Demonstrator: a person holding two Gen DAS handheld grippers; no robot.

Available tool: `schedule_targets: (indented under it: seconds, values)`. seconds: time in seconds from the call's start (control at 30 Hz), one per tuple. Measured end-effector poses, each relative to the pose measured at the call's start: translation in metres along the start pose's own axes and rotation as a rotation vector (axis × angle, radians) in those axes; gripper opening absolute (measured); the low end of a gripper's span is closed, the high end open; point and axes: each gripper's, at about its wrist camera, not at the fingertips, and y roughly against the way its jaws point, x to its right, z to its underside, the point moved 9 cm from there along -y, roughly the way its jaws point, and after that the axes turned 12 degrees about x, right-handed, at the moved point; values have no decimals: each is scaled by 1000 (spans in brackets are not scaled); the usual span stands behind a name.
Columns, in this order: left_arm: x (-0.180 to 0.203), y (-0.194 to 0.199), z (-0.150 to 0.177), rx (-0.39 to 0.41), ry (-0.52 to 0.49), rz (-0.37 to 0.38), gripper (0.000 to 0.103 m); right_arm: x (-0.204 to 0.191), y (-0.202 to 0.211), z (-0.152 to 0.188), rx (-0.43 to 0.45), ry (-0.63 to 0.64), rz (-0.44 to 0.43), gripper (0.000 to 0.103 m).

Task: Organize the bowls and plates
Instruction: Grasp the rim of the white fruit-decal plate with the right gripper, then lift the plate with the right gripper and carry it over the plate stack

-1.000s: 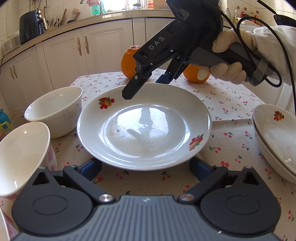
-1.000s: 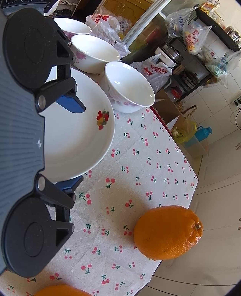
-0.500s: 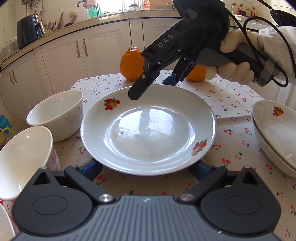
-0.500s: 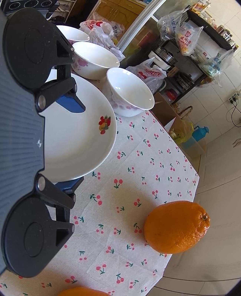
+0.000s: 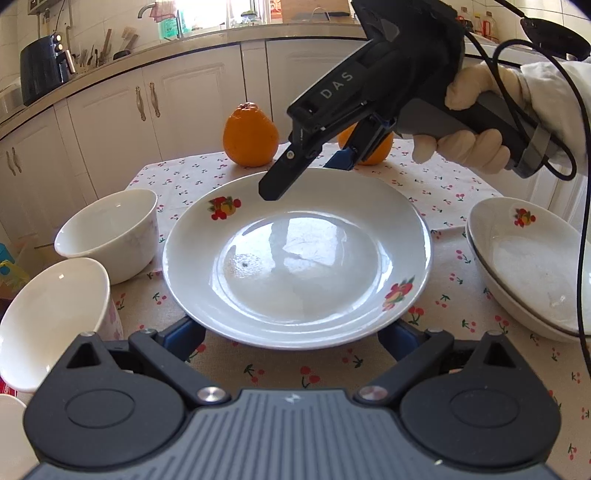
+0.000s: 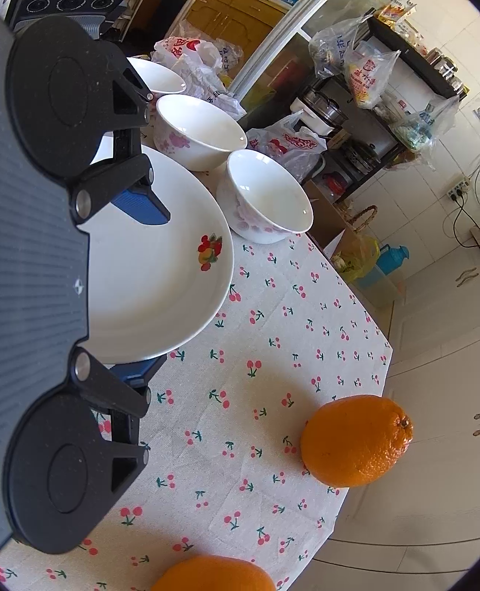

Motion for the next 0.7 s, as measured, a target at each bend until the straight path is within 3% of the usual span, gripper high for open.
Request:
schedule_targets:
  seconds: [0.7]
  values:
    - [28,40,-13,14,-65,86,99,-18,59,29,82,-33,68,79]
